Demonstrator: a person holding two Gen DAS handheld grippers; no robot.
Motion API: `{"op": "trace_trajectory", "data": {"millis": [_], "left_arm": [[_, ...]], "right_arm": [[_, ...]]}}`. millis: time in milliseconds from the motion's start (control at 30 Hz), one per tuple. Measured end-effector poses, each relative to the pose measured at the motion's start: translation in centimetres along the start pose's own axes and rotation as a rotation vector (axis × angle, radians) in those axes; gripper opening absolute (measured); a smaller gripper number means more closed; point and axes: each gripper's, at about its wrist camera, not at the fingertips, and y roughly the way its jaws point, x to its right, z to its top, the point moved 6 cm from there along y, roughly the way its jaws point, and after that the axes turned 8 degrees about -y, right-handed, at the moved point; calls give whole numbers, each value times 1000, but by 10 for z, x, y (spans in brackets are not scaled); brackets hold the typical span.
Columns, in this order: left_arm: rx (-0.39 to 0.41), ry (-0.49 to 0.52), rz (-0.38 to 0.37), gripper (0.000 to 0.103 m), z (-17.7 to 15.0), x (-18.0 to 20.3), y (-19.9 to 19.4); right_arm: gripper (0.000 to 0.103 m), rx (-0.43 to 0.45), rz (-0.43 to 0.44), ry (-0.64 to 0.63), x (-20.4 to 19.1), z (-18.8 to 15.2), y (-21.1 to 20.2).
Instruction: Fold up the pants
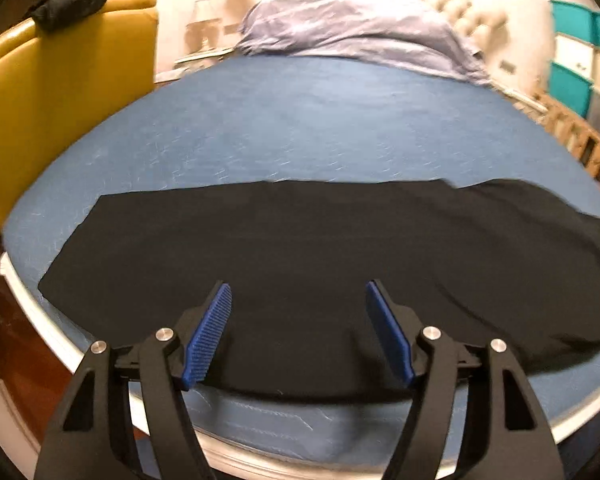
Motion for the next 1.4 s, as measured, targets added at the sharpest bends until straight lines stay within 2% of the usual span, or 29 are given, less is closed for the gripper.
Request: {"op": "trace_trajectory", "data": {"millis": [67, 100, 167, 233, 300, 367, 433, 500, 567, 700, 767, 833, 900, 967, 1000, 1133, 1200, 1267, 1300, 1333, 1400], "left_arm": [[-28, 19, -83, 70, -5, 24, 2], [-41, 46, -112, 70, -8, 38, 5], [-53, 104, -133, 69, -21, 63, 1], [-72, 138, -183, 66, -38, 89, 3], [-90, 160, -196, 65, -51, 99, 9], [-116, 161, -183, 66, -59, 85, 20], [-106, 110, -179, 70, -57, 66, 22], [-93, 72, -132, 70, -55, 42, 22], [-74, 42, -67, 70, -50, 2, 24], [-35, -7, -12, 71, -32, -67, 25], [-19, -38, 79, 75, -20, -109, 28], [-2, -101, 175, 73, -5, -145, 26], [29, -89, 140, 72, 13, -140, 18], [60, 59, 30, 74, 34, -91, 13], [52, 133, -16, 76, 38, -65, 15], [-82, 269, -137, 79, 37, 14, 54], [-163, 337, -150, 79, 30, 37, 82], [-188, 377, -152, 81, 26, 43, 98], [-197, 369, -169, 83, 30, 42, 102], [-201, 354, -156, 83, 35, 31, 103], [-188, 293, -73, 83, 50, -12, 107]], "right_arm": [[69, 40, 65, -73, -42, -3, -25], [71, 47, 132, -122, -75, -8, -36], [81, 60, 245, -194, -136, -17, -51], [82, 82, 343, -250, -195, -28, -66], [83, 87, 420, -289, -247, -34, -77], [84, 87, 494, -312, -292, -38, -85], [84, 79, 502, -354, -323, -42, -87], [84, 69, 516, -384, -341, -41, -88], [84, 61, 507, -404, -354, -44, -87], [84, -39, 446, -393, -354, -61, -66], [86, -55, 433, -386, -349, -67, -60], [88, -44, 411, -424, -355, -69, -58], [89, -32, 376, -465, -361, -72, -56], [92, -44, 377, -446, -362, -72, -54], [93, -55, 381, -436, -363, -72, -52], [95, -67, 369, -445, -366, -72, -48], [95, -74, 372, -440, -365, -72, -46], [95, -84, 369, -442, -366, -70, -44], [95, -87, 366, -445, -367, -70, -43], [95, -88, 364, -445, -367, -72, -44], [95, -93, 363, -445, -368, -71, -43]]}}
